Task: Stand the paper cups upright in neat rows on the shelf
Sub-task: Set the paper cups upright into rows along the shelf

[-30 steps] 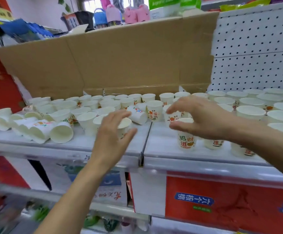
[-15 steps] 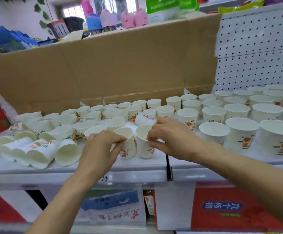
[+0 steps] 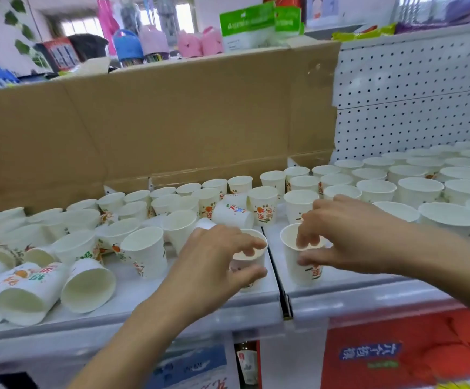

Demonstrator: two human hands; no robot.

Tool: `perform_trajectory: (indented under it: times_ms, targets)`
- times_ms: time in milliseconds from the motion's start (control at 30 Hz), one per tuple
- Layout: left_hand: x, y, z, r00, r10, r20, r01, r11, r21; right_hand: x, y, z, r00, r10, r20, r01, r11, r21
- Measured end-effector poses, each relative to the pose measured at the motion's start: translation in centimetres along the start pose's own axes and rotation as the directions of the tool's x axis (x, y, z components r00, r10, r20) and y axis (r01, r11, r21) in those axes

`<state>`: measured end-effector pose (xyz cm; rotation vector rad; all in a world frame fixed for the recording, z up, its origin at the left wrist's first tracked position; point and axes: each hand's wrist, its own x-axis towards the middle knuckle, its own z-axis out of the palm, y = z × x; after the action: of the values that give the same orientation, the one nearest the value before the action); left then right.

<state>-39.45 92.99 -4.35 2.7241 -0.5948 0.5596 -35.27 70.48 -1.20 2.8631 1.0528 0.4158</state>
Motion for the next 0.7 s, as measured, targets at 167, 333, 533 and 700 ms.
perform_trajectory:
  times_ms: [167, 333, 533, 700]
  targets:
    - [2.3, -3.1, -3.3, 0.996, -0.039, -0.078, 0.026, 0.987, -0.159, 1.1, 0.3, -2.4, 0.994, 0.083, -0.070, -0.072, 0.986, 0.153]
    - [7.6, -6.8, -4.0, 0.984, -0.174, 0.047, 0.180, 0.961, -0.210, 4.5, 2.7, -2.7, 0.991, 0.110, -0.077, -0.091, 0.971, 0.223]
    - [12.1, -7.4, -0.7, 0.916, -0.354, 0.190, 0.306, 0.921, 0.241, 11.8, 5.3, -0.2, 1.000, 0.011, -0.017, -0.009, 0.995, 0.103]
    - [13.3, -7.3, 1.6, 0.875, -0.478, 0.075, 0.391, 0.790, 0.472, 15.9, 6.2, 2.6, 0.994, -0.097, 0.052, 0.096, 0.995, 0.020]
